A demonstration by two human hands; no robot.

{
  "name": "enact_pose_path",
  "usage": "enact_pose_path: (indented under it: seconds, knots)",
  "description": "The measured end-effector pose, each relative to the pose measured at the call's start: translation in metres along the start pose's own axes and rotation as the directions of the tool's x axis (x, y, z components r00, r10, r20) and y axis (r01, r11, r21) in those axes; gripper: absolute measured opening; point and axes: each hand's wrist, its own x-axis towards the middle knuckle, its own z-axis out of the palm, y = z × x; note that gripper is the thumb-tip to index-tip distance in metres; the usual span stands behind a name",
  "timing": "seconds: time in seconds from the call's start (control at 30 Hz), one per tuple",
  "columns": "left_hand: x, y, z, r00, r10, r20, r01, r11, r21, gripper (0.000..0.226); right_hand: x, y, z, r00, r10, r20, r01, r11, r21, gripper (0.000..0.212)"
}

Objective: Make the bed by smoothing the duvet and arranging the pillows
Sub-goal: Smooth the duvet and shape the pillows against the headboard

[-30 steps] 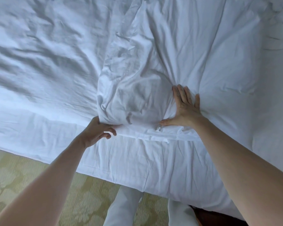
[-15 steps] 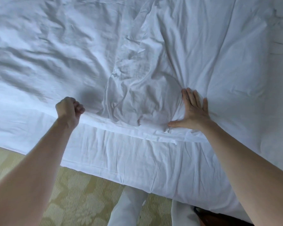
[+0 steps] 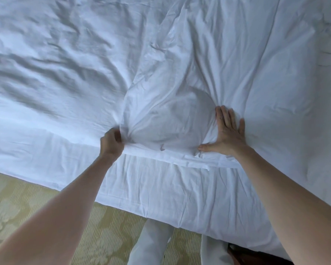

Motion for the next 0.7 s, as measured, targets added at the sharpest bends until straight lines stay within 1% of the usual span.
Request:
enact_pose_path:
  seconds: [0.03, 0.07, 0.1, 0.13, 0.17, 0.2, 0.23, 0.27, 0.3, 0.33, 0.37, 0.4, 0.43, 0.47, 0.53, 0.57, 0.63, 0.7]
  knots:
    - [-0.003, -0.001, 0.002, 0.995, 0.102, 0.017, -0.103, 0.978, 0.181, 0.021, -0.001, 0.0, 0.002, 1.0, 0.003, -0.011, -0.003, 1.0, 0.004, 0.15]
    - [-0.006, -0.003, 0.004, 0.985, 0.172, 0.029, -0.173, 0.939, 0.296, 0.027, -0.002, 0.0, 0.003, 1.0, 0.005, -0.019, -0.005, 1.0, 0.008, 0.149]
    - [-0.011, 0.0, 0.005, 0.982, 0.189, -0.016, -0.173, 0.927, 0.332, 0.033, -0.002, 0.001, 0.003, 1.0, 0.005, -0.022, -0.005, 1.0, 0.011, 0.149]
    - [-0.016, 0.006, 0.004, 0.972, 0.201, -0.119, -0.158, 0.941, 0.299, 0.037, -0.003, 0.003, 0.002, 1.0, 0.003, -0.021, -0.003, 1.0, 0.015, 0.148]
    - [-0.022, 0.012, 0.002, 0.948, 0.212, -0.238, -0.16, 0.962, 0.22, 0.039, -0.002, 0.004, 0.001, 1.0, -0.006, -0.015, 0.007, 1.0, 0.015, 0.147]
    - [-0.026, 0.023, 0.001, 0.902, 0.256, -0.349, -0.212, 0.964, 0.159, 0.042, -0.001, 0.006, -0.001, 1.0, -0.019, -0.012, 0.019, 1.0, 0.013, 0.146]
    - [-0.032, 0.036, 0.001, 0.838, 0.353, -0.417, -0.311, 0.936, 0.167, 0.042, -0.001, 0.008, -0.005, 0.999, -0.04, -0.014, 0.041, 0.999, 0.012, 0.143]
    - [-0.035, 0.051, 0.003, 0.767, 0.486, -0.42, -0.431, 0.874, 0.224, 0.041, 0.001, 0.008, -0.01, 0.997, -0.073, -0.034, 0.073, 0.997, 0.003, 0.139]
    - [-0.036, 0.07, 0.009, 0.692, 0.625, -0.362, -0.557, 0.781, 0.283, 0.039, 0.004, 0.009, -0.018, 0.992, -0.105, -0.071, 0.104, 0.994, -0.017, 0.134]
    - [-0.033, 0.091, 0.017, 0.615, 0.743, -0.265, -0.664, 0.669, 0.334, 0.037, 0.007, 0.01, -0.027, 0.986, -0.124, -0.114, 0.119, 0.992, -0.05, 0.129]
    - [-0.026, 0.114, 0.026, 0.55, 0.82, -0.157, -0.731, 0.564, 0.385, 0.04, 0.01, 0.012, -0.036, 0.98, -0.119, -0.159, 0.107, 0.991, -0.086, 0.127]
    - [-0.019, 0.133, 0.035, 0.528, 0.848, -0.045, -0.751, 0.491, 0.441, 0.052, 0.014, 0.016, -0.046, 0.976, -0.084, -0.199, 0.065, 0.993, -0.102, 0.128]
    - [-0.011, 0.147, 0.044, 0.56, 0.825, 0.07, -0.74, 0.461, 0.49, 0.066, 0.019, 0.022, -0.054, 0.975, -0.012, -0.221, -0.007, 0.996, -0.085, 0.132]
    - [-0.003, 0.155, 0.053, 0.62, 0.767, 0.169, -0.716, 0.463, 0.523, 0.077, 0.023, 0.031, -0.06, 0.974, 0.083, -0.21, -0.094, 0.995, -0.045, 0.136]
    - [0.016, 0.152, 0.067, 0.741, 0.592, 0.317, -0.648, 0.509, 0.567, 0.088, 0.029, 0.049, -0.067, 0.967, 0.231, -0.109, -0.232, 0.973, 0.0, 0.146]
    - [0.023, 0.146, 0.072, 0.78, 0.498, 0.379, -0.618, 0.519, 0.591, 0.089, 0.031, 0.056, -0.068, 0.966, 0.254, -0.042, -0.255, 0.967, -0.021, 0.15]
    - [0.032, 0.144, 0.08, 0.809, 0.359, 0.466, -0.588, 0.504, 0.633, 0.091, 0.039, 0.064, -0.073, 0.971, 0.216, 0.1, -0.206, 0.973, -0.104, 0.153]
    - [0.036, 0.162, 0.08, 0.812, 0.307, 0.496, -0.581, 0.5, 0.642, 0.092, 0.053, 0.074, -0.088, 0.965, 0.151, 0.215, -0.126, 0.984, -0.126, 0.147]
